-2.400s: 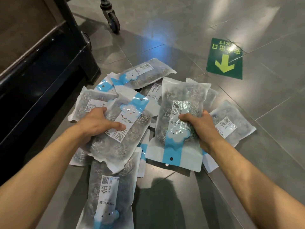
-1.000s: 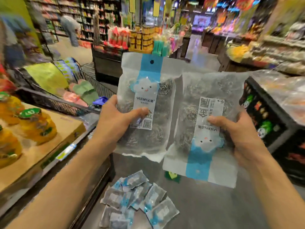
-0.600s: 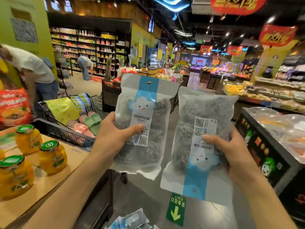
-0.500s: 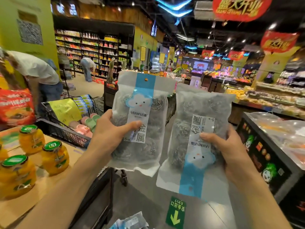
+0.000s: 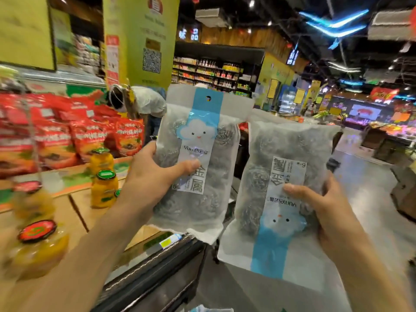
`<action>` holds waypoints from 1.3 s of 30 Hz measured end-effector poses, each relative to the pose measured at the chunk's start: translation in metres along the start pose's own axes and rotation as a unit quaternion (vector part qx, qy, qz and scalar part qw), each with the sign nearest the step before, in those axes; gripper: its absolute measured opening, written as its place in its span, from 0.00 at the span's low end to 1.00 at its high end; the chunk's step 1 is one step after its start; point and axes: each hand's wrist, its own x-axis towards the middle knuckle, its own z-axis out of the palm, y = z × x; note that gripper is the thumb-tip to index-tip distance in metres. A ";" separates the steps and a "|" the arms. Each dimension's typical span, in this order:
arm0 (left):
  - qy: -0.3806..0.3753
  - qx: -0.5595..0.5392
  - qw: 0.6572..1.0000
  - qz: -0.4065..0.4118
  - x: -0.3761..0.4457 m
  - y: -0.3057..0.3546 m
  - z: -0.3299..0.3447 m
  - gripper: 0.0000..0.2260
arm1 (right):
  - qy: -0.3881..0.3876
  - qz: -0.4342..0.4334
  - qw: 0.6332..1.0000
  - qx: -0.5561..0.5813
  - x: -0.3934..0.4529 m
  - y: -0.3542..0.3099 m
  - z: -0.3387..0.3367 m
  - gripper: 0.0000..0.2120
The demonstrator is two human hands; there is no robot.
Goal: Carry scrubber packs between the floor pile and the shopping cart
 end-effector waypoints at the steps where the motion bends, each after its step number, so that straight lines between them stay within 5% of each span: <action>1: 0.027 0.004 1.000 0.002 -0.006 0.001 -0.014 0.23 | -0.028 0.001 1.000 0.004 0.005 0.003 0.014 0.32; 10: 0.334 0.085 0.939 0.003 -0.130 0.026 -0.142 0.20 | -0.332 0.034 0.939 0.085 -0.006 0.020 0.167 0.29; 20: 0.597 0.168 0.784 0.002 -0.343 0.069 -0.201 0.23 | -0.618 0.088 0.770 0.135 -0.149 0.019 0.307 0.31; 27: 0.729 0.180 0.660 -0.006 -0.464 0.087 -0.235 0.15 | -0.726 0.113 0.663 0.143 -0.274 0.005 0.376 0.27; 39: 0.821 0.140 0.553 0.037 -0.584 0.116 -0.347 0.32 | -0.798 0.080 0.579 0.145 -0.437 -0.045 0.513 0.29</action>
